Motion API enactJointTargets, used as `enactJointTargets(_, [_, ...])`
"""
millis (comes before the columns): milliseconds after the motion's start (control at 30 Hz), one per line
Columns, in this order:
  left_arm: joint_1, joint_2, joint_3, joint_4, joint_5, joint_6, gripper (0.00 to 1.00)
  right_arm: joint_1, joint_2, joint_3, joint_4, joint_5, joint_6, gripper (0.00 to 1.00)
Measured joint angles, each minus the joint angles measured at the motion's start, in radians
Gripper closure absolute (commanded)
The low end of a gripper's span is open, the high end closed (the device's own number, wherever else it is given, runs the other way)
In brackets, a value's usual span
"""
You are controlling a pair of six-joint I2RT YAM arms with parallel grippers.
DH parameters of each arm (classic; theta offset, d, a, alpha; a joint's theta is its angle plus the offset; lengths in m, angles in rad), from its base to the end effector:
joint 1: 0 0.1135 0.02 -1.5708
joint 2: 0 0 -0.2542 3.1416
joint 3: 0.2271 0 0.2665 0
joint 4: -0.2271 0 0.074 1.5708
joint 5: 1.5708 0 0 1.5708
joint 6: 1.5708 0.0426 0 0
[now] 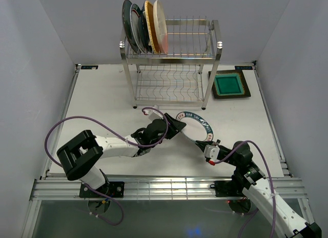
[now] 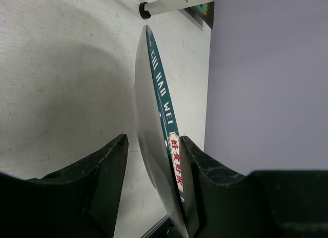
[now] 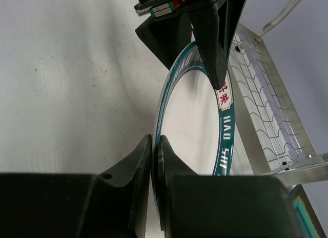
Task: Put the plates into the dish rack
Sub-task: Insert the plate into the dish rack.
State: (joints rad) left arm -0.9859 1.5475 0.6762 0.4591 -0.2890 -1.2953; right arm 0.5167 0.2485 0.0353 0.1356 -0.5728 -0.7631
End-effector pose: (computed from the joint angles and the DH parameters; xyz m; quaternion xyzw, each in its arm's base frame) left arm 0.1936 -0.2704 0.1616 -0.2055 0.8061 -0.4421 0.3355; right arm 0.1186 0.0940 0.1712 -0.5743 0.4502 0.1257 0.6720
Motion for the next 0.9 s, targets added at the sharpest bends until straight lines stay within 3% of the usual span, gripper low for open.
enactJointTargets(300, [-0.003,-0.011,0.000,-0.004,-0.014,-0.004,0.58,0.000,0.001,0.000,-0.005,-0.005,-0.005,0.90])
enactJointTargets(567, [-0.006,-0.012,0.000,-0.017,-0.019,-0.011,0.91,0.002,0.005,0.000,-0.021,-0.016,-0.060,0.84])
enactJointTargets(667, [-0.006,-0.012,0.000,-0.026,-0.019,-0.003,1.00,0.002,0.006,0.000,-0.022,-0.021,-0.059,0.72])
enactJointTargets(700, [-0.006,-0.012,0.000,-0.031,-0.020,-0.003,1.00,0.002,0.005,0.000,-0.014,-0.021,-0.055,0.65])
enactJointTargets(900, [-0.006,-0.016,-0.006,-0.041,-0.024,0.007,1.00,0.001,0.001,0.000,0.017,-0.016,-0.042,0.43])
